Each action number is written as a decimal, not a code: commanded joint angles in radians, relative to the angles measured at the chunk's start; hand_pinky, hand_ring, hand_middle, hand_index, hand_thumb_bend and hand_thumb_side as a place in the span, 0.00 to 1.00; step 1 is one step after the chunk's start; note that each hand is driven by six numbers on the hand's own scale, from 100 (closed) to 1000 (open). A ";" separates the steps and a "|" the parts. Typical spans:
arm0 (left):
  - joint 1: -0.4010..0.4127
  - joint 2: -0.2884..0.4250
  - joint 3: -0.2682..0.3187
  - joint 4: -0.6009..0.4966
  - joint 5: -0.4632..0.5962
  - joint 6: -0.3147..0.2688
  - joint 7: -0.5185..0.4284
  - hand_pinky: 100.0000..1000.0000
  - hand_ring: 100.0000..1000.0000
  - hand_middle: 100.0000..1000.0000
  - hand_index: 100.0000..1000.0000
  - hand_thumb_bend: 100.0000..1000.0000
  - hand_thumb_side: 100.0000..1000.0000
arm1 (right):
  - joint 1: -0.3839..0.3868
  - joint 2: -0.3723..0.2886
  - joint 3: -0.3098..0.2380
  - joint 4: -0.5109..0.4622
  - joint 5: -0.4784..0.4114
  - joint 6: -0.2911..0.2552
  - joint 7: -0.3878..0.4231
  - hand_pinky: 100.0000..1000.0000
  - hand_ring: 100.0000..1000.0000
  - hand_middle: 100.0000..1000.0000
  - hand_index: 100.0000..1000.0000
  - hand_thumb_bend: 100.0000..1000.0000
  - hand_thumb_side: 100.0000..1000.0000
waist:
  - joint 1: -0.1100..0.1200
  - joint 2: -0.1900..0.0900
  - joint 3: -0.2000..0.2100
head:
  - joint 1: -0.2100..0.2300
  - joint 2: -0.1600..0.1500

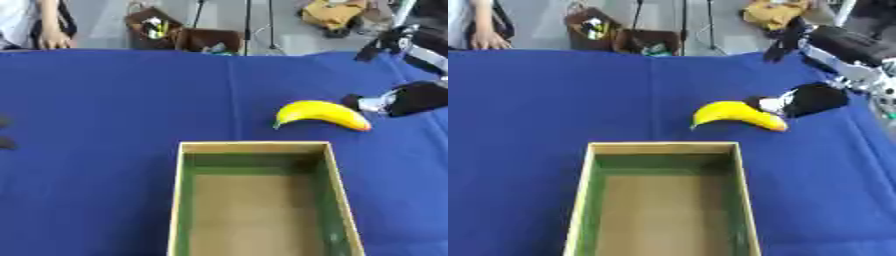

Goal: Pick up objects on the table and place them in the box.

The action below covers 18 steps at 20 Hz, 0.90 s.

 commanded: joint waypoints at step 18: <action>-0.027 0.010 -0.006 -0.017 -0.009 -0.004 -0.011 0.38 0.57 0.66 0.76 0.00 1.00 | -0.004 -0.076 -0.026 0.143 -0.127 -0.129 0.001 0.77 0.81 0.68 0.81 0.51 0.34 | -0.008 0.013 0.027 | -0.063 -0.030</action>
